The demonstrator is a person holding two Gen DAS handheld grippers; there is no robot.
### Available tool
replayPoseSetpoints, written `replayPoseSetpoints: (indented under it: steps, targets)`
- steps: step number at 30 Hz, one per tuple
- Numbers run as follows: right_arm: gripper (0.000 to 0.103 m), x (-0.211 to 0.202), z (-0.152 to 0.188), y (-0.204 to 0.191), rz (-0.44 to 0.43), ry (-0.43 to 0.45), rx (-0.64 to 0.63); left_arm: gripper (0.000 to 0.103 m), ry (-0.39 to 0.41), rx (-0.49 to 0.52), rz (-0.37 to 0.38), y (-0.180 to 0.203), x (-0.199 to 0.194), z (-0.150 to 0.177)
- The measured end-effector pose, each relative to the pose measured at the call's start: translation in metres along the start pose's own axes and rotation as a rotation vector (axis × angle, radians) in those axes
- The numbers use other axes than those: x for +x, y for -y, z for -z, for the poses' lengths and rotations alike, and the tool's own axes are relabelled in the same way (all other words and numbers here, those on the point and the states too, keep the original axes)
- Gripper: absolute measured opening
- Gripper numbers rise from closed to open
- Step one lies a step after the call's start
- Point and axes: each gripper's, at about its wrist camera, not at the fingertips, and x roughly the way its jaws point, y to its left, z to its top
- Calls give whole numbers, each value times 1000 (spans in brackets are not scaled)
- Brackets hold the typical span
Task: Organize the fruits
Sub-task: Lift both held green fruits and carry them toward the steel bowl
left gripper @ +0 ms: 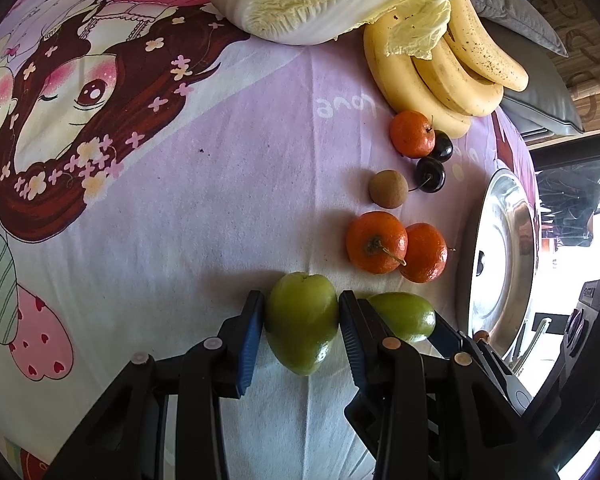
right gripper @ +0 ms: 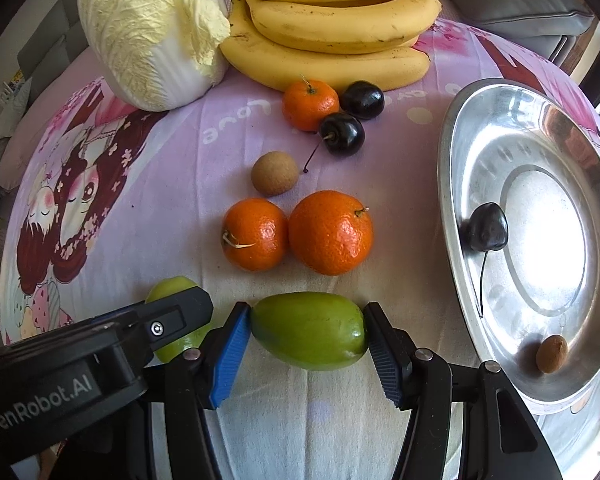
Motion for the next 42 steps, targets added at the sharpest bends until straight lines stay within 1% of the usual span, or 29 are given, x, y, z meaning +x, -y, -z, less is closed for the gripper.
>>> replayPoseSetpoints:
  steps: [10, 15, 19, 23, 28, 30, 34, 38, 42]
  targets:
    - [60, 0, -10, 1, -31, -6, -41, 39, 21, -12, -36, 6, -5, -3]
    - [60, 1, -17, -1, -39, -10, -55, 39, 23, -36, -27, 3, -7, -4]
    - [58, 5, -16, -3, -54, 1, -59, 39, 24, -55, -10, -4, -10, -1]
    - [57, 4, -17, -6, -86, 8, -57, 39, 44, -68, -31, -12, -16, 3]
    - [55, -1, -14, -5, -99, 15, -49, 39, 49, -86, -24, -22, -21, 5]
    - [54, -3, -15, -4, -100, 12, -47, 39, 49, -94, -22, -26, -22, 6]
    - [49, -9, -15, 0, -118, 9, -37, 39, 56, -110, -20, -35, -28, 9]
    - [48, -15, -15, 3, -113, 9, -28, 39, 58, -132, -15, -47, -32, 10]
    - [48, -13, -16, 6, -133, -14, -13, 39, 48, -150, 2, -58, -36, 11]
